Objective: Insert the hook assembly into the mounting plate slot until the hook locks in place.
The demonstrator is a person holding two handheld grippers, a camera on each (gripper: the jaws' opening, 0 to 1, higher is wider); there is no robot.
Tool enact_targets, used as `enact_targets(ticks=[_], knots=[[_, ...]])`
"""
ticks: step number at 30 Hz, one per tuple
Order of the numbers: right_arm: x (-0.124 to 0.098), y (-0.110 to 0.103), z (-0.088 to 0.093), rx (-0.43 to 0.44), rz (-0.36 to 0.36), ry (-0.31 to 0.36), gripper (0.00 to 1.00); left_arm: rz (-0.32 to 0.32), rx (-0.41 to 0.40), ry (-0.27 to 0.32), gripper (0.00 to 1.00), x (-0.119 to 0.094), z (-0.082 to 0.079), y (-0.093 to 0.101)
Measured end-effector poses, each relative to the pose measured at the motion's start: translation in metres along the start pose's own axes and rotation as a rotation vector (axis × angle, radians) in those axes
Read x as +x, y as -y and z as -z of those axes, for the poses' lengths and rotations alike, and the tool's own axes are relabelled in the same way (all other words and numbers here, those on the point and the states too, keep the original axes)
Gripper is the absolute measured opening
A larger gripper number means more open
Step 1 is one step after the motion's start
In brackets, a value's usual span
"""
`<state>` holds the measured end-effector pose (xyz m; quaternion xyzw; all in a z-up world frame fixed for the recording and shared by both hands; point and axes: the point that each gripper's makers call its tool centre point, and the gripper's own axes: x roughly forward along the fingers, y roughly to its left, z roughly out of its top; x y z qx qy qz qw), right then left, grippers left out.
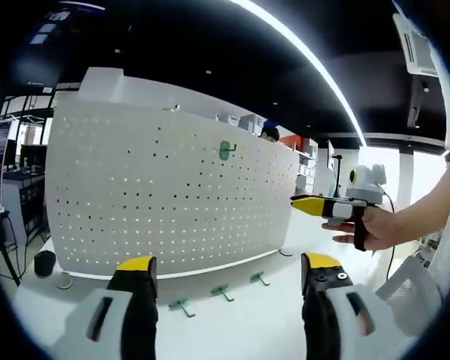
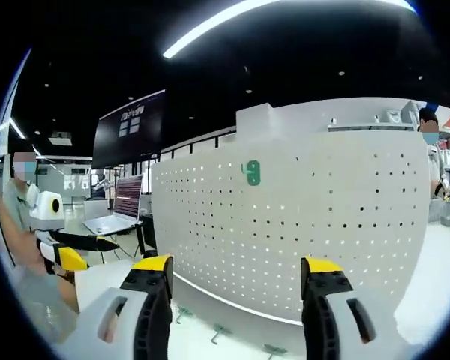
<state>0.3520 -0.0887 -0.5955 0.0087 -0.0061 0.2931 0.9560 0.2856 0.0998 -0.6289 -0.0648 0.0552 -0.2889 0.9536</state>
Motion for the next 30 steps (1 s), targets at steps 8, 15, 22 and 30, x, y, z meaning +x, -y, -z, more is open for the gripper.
enact_targets(ticks=[8, 15, 22, 30], knots=[[-0.018, -0.002, 0.013, 0.023, 0.002, -0.008, 0.69, 0.008, 0.009, -0.008, 0.81, -0.002, -0.001, 0.000], [-0.029, -0.002, 0.018, 0.030, 0.008, -0.005, 0.69, 0.004, 0.017, -0.011, 0.80, -0.004, -0.002, -0.003], [-0.039, -0.002, 0.026, 0.051, 0.018, -0.007, 0.68, 0.009, 0.019, -0.022, 0.80, -0.005, 0.001, -0.002], [-0.048, -0.006, 0.034, 0.057, 0.017, -0.012, 0.68, 0.010, 0.023, -0.035, 0.80, -0.006, 0.003, 0.000]])
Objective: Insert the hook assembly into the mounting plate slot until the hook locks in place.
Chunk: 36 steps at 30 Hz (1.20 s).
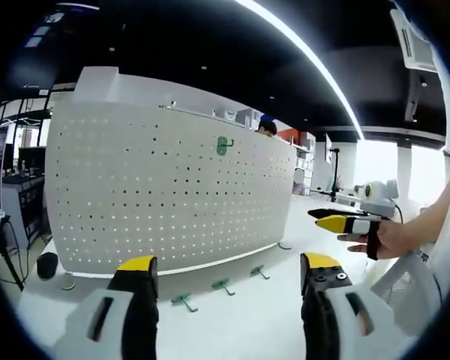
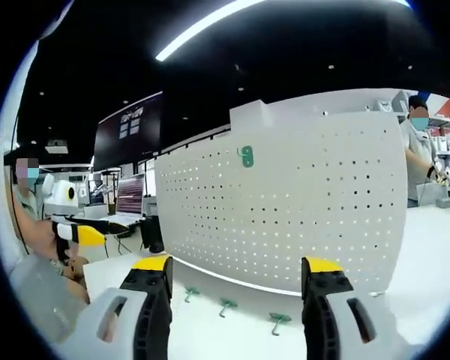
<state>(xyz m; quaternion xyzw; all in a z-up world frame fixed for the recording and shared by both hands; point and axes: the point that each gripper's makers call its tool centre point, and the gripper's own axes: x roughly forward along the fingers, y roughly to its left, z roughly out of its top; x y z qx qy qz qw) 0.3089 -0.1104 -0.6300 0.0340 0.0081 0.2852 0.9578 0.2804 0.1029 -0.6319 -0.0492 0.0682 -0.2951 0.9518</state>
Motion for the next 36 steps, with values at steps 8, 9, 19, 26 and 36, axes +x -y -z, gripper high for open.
enact_targets(ticks=[8, 9, 19, 26, 36], knots=[[0.001, -0.001, 0.001, 0.003, -0.002, 0.000, 0.67, -0.002, -0.003, -0.008, 0.80, 0.001, 0.003, -0.002], [0.001, -0.001, 0.001, 0.004, -0.003, -0.001, 0.67, -0.001, -0.005, -0.010, 0.80, 0.001, 0.003, -0.003], [0.001, -0.002, 0.000, 0.005, -0.006, 0.005, 0.66, 0.017, 0.036, -0.045, 0.80, 0.008, 0.003, -0.007], [-0.001, -0.002, -0.003, 0.007, -0.007, 0.016, 0.66, 0.032, 0.053, -0.069, 0.80, 0.013, 0.005, -0.013], [-0.001, -0.004, -0.001, -0.004, -0.013, 0.005, 0.65, 0.079, 0.153, -0.180, 0.79, 0.026, 0.018, -0.023]])
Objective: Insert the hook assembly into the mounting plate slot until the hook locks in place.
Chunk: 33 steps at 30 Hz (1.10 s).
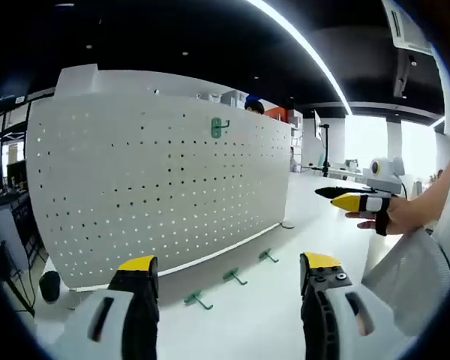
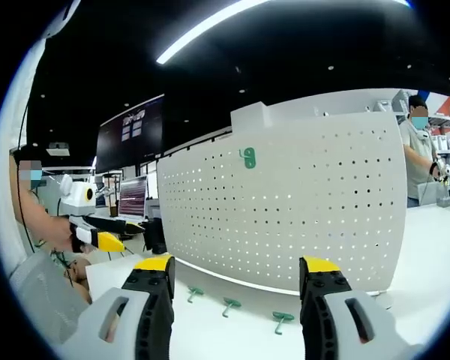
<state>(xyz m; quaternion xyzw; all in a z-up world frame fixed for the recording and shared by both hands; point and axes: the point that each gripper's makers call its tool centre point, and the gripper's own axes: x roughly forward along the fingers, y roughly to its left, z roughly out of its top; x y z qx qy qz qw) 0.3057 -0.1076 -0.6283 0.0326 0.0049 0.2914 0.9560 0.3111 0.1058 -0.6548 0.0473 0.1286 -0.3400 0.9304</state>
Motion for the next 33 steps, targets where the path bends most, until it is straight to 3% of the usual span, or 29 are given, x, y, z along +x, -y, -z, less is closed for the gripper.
enact_targets(ticks=[2, 4, 13, 21, 33], knots=[[0.001, -0.001, 0.001, -0.001, -0.006, -0.004, 0.64, 0.026, 0.044, -0.032, 0.80, 0.005, 0.003, -0.001], [0.001, -0.003, 0.001, -0.001, -0.011, -0.002, 0.64, 0.039, 0.036, -0.044, 0.81, 0.008, 0.003, -0.005], [0.001, -0.004, 0.000, 0.006, -0.017, 0.001, 0.63, 0.136, 0.169, -0.254, 0.74, 0.024, 0.025, -0.027], [0.000, -0.003, -0.002, 0.013, -0.014, 0.010, 0.63, 0.197, 0.237, -0.344, 0.73, 0.034, 0.040, -0.036], [0.002, -0.006, -0.001, 0.007, -0.025, 0.009, 0.62, 0.287, 0.312, -0.426, 0.67, 0.050, 0.066, -0.035]])
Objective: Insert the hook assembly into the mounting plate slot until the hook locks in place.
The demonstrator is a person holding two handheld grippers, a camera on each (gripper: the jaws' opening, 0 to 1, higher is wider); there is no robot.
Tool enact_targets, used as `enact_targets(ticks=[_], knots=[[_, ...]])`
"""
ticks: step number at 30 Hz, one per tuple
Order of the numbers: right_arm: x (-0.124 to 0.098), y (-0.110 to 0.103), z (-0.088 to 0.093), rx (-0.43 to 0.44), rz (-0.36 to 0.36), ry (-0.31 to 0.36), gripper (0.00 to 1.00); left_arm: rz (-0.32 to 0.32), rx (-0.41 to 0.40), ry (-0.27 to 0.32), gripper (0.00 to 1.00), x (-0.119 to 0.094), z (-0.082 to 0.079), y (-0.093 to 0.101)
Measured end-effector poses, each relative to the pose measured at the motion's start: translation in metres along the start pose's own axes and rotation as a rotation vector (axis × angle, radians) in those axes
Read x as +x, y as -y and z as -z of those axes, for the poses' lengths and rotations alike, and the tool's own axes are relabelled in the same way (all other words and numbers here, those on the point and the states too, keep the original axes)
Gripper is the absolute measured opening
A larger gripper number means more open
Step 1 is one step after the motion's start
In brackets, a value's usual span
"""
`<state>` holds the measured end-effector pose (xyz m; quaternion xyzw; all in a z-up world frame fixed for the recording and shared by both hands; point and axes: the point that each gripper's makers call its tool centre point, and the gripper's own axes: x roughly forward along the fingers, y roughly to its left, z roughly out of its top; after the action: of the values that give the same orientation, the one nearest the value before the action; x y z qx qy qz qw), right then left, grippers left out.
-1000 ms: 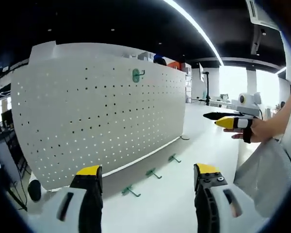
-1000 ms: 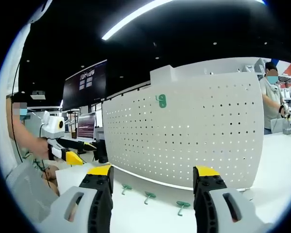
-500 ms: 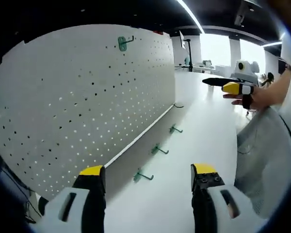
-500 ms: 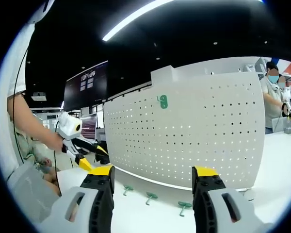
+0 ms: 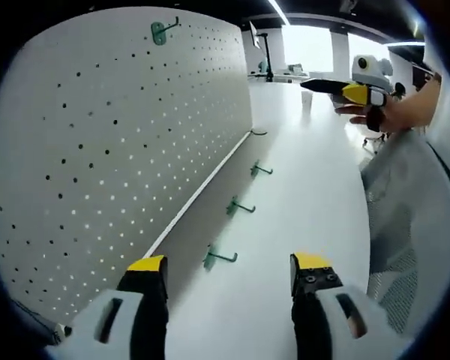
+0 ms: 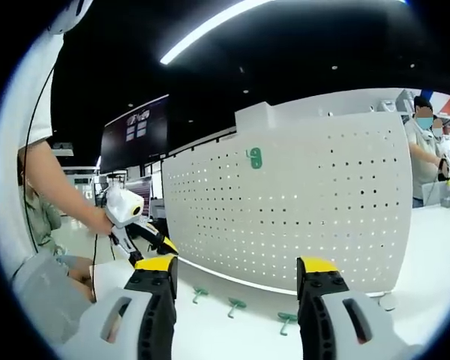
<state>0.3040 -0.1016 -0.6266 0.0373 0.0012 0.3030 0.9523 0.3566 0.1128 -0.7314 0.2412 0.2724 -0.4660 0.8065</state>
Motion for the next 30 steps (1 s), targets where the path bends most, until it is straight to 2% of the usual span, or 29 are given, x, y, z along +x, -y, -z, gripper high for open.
enact_targets(ticks=[3, 5, 21, 30], knots=[[0.001, 0.001, 0.002, 0.007, -0.001, -0.008, 0.62, 0.028, 0.011, -0.013, 0.66, 0.007, 0.003, -0.001], [0.001, -0.001, 0.002, 0.004, -0.006, -0.006, 0.62, 0.038, 0.050, -0.042, 0.65, 0.011, 0.008, -0.003], [0.001, 0.002, 0.002, 0.019, 0.002, -0.003, 0.62, 0.112, 0.133, -0.149, 0.63, 0.041, 0.023, -0.017], [0.001, 0.002, 0.002, 0.019, 0.003, -0.001, 0.62, 0.136, 0.159, -0.189, 0.55, 0.054, 0.031, -0.023]])
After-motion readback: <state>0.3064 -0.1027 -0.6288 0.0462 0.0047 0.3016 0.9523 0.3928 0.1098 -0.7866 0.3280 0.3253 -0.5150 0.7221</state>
